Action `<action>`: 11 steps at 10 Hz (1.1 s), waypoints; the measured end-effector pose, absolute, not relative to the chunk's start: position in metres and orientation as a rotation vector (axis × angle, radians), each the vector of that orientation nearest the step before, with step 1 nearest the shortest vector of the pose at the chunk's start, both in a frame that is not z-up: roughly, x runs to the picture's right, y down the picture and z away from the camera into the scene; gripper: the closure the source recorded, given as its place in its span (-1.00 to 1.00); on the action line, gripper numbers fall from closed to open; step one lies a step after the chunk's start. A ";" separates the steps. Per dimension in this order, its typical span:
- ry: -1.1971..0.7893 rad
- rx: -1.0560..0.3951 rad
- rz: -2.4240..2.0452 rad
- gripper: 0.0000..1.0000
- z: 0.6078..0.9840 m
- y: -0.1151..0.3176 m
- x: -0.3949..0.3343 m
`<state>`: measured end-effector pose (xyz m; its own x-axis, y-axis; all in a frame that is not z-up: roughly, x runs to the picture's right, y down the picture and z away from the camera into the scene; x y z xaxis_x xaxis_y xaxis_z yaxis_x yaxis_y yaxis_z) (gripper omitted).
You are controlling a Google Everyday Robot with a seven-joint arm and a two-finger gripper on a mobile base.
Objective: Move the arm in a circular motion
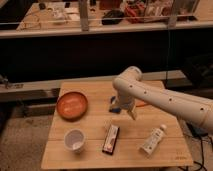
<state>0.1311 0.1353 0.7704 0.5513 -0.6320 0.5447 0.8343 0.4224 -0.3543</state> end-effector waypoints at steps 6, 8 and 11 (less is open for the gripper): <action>-0.342 -0.685 -0.803 -0.60 0.748 0.158 0.199; -0.336 -0.676 -0.823 -0.60 0.711 0.187 0.181; -0.340 -0.669 -0.892 -0.60 0.668 0.222 0.135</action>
